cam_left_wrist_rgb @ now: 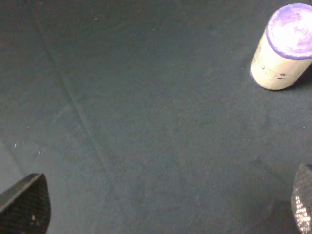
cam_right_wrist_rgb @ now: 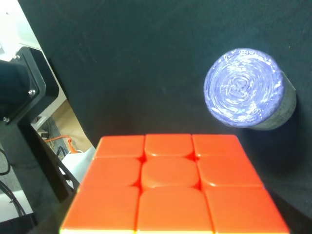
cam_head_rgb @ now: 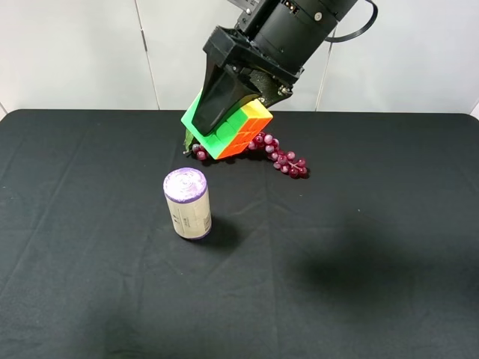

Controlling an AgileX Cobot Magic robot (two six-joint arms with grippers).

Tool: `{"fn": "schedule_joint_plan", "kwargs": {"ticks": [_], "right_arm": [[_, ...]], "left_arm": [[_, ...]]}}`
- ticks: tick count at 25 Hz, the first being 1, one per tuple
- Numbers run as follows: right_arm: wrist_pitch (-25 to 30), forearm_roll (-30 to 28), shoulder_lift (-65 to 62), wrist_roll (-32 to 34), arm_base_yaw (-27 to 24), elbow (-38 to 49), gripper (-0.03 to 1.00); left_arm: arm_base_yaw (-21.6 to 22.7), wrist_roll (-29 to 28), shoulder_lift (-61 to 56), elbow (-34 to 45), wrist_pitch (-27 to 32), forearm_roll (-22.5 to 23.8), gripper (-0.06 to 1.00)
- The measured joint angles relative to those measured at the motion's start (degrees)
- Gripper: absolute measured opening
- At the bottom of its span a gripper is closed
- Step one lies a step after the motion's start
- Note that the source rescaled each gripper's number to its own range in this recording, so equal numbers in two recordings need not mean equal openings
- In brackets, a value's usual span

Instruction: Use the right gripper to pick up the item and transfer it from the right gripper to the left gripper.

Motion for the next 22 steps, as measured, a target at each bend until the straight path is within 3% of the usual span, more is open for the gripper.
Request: {"fn": "schedule_joint_plan", "kwargs": {"ticks": [22], "right_arm": [[-2.69, -1.13, 0.0, 6.57, -3.29, 0.0, 0.0]], "left_arm": [[-22.01, -1.69, 22.75, -3.65, -15.41, 3.38, 0.98]]}}
